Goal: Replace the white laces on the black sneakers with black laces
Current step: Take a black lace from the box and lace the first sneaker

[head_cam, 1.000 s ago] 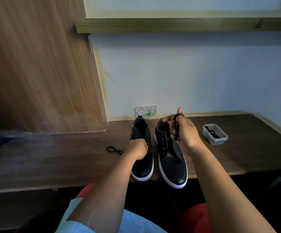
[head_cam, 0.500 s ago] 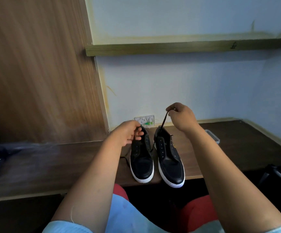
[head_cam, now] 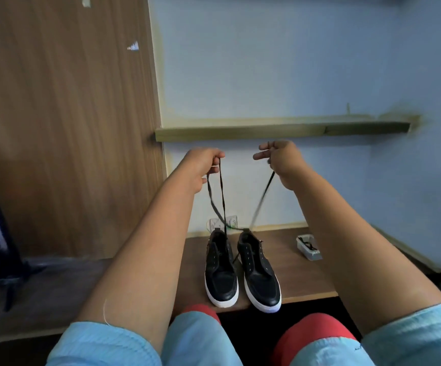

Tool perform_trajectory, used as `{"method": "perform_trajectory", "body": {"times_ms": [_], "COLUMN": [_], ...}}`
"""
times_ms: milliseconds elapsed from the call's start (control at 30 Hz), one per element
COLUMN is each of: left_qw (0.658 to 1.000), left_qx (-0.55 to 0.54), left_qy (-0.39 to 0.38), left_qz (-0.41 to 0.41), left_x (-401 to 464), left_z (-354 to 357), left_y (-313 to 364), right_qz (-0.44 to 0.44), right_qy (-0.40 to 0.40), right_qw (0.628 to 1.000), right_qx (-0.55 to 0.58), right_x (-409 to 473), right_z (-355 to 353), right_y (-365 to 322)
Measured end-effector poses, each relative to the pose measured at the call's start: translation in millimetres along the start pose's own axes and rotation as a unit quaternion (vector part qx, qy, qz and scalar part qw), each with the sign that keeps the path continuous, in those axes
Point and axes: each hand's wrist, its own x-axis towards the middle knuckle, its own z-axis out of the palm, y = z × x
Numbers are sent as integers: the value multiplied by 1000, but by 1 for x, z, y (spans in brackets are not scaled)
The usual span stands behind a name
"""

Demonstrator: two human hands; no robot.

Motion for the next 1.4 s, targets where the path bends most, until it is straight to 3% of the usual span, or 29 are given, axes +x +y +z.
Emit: {"method": "perform_trajectory", "body": {"times_ms": [133, 267, 400, 500, 700, 800, 967, 1067, 1233, 1400], "left_qw": [998, 978, 883, 816, 818, 820, 793, 822, 916, 962], "left_qx": [19, 177, 436, 535, 541, 527, 514, 437, 186, -45], "left_qy": [11, 68, 158, 208, 186, 198, 224, 223, 183, 55], "left_qz": [57, 90, 67, 67, 62, 107, 238, 290, 305, 265], "left_x": [-13, -14, -21, -21, -25, -29, -32, -36, -41, -48], "left_z": [-2, -1, -9, -15, -13, -10, -7, -4, 8, 24], "left_y": [34, 43, 45, 45, 56, 67, 88, 98, 98, 93], "right_qz": [-47, -99, -110, -128, -211, -232, -237, -218, -178, -197], "right_qy": [0, 18, 43, 57, 163, 119, 65, 95, 49, 36], "right_qw": [999, 994, 992, 988, 964, 965, 965, 960, 957, 969], "right_qx": [-16, -52, -45, -60, -1, 37, 96, 148, 224, 148], "right_x": [-9, -16, -10, -7, -4, -7, -23, -32, -42, -48], "right_z": [-5, -11, -21, -27, -41, -43, -39, -40, -39, -42], "right_y": [-27, -50, -71, -83, -109, -118, -120, -121, -114, -112]}}
